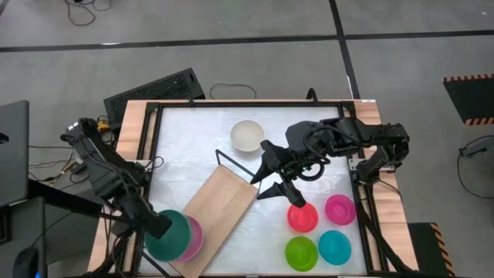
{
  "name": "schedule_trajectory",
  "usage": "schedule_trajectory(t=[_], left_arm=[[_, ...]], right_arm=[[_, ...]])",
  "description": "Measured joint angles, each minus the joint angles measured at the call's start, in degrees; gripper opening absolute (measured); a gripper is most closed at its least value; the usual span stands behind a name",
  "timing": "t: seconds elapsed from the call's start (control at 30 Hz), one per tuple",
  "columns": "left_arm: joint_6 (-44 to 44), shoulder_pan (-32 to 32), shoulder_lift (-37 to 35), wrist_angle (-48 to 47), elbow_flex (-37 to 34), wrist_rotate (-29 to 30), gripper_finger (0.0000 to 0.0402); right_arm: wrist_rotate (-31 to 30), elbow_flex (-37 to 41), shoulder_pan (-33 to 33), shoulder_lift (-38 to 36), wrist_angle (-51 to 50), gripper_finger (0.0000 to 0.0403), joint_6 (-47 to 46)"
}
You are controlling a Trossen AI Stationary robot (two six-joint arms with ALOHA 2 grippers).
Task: Place and stack bowls onto a shelf
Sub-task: Stack the big green bowl on the big pink bowl on the shelf
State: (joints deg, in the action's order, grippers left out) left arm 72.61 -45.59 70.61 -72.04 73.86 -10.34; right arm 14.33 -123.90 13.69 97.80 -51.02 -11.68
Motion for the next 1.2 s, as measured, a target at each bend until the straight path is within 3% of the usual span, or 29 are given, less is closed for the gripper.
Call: schedule_trajectory(t=[0.33, 0.6, 0.77, 1.2], left_arm=[[3.10, 4.22, -0.27, 7.46, -5.99, -6.68, 0.0000], [3.55, 6.66, -0.27, 7.09, -8.42, -10.71, 0.0000], [3.68, 6.74, -0.27, 8.30, -9.92, -9.36, 0.0003], [0.14, 6.74, -0.25, 7.40, -8.48, -8.69, 0.0096]], right_arm=[[0.02, 0.00, 0.02, 0.02, -2.61, 0.0238, 0.03], [0.05, 0.00, 0.02, 0.02, -3.02, 0.0238, 0.05], [0.07, 0.00, 0.02, 0.02, -3.02, 0.0238, 0.05], [0.09, 0.00, 0.02, 0.02, -3.02, 0.0238, 0.05]])
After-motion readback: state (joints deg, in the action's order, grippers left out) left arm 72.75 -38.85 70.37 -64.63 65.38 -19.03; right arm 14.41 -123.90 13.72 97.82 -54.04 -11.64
